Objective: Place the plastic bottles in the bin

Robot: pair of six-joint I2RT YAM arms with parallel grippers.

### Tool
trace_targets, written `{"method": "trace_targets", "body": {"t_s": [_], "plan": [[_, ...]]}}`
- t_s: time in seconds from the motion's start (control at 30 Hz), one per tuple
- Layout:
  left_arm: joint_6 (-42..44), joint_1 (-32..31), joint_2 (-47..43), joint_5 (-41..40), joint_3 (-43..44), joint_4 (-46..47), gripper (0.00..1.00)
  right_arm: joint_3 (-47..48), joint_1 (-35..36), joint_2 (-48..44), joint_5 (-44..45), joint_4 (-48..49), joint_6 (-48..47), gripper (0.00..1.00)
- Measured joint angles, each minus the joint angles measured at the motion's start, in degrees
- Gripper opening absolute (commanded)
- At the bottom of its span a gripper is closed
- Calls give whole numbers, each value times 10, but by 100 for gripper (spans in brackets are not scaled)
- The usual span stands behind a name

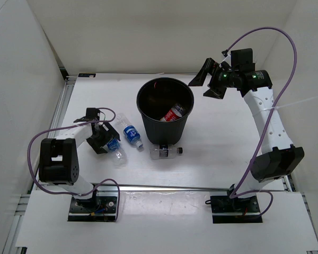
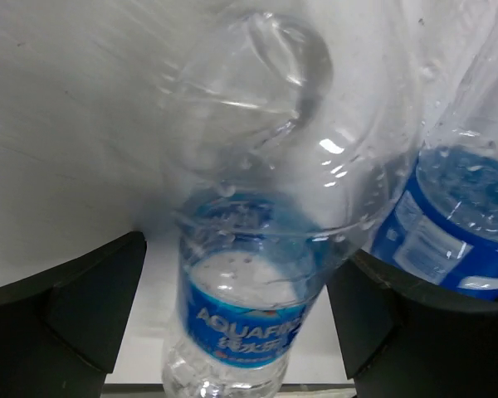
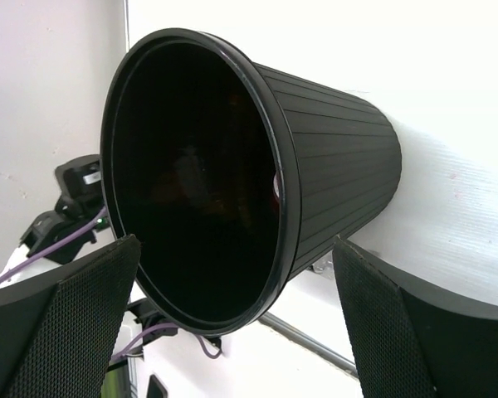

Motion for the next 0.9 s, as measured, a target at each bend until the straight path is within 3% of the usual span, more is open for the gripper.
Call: {"method": "trace_targets", "body": {"t_s": [0.03,0.17,0.23,0.4,0.53,0.7,0.9], "plan": [[-2,0,6,0,0,-2,94,0,-3,0,-3,0,0,100],[-3,0,14,4,0,3,53,0,-15,-1,-11,-3,1,100],[-3,0,16,6,2,6,40,0,-19,-1,-14,-6,1,100],[-2,0,2,-12,5,3,38,-1,-21,-1,-22,-16,1,100],[-17,5,-50,-28,64,-29,38,-2,-20,-1,-27,-17,1,100],[-25,14,-107,-48,254,-23,38,-2,-20,-1,-32,-21,1,100],[-17,-7,-63,-19,524,2,38,-12,-20,-1,-32,-23,1,100]]}}
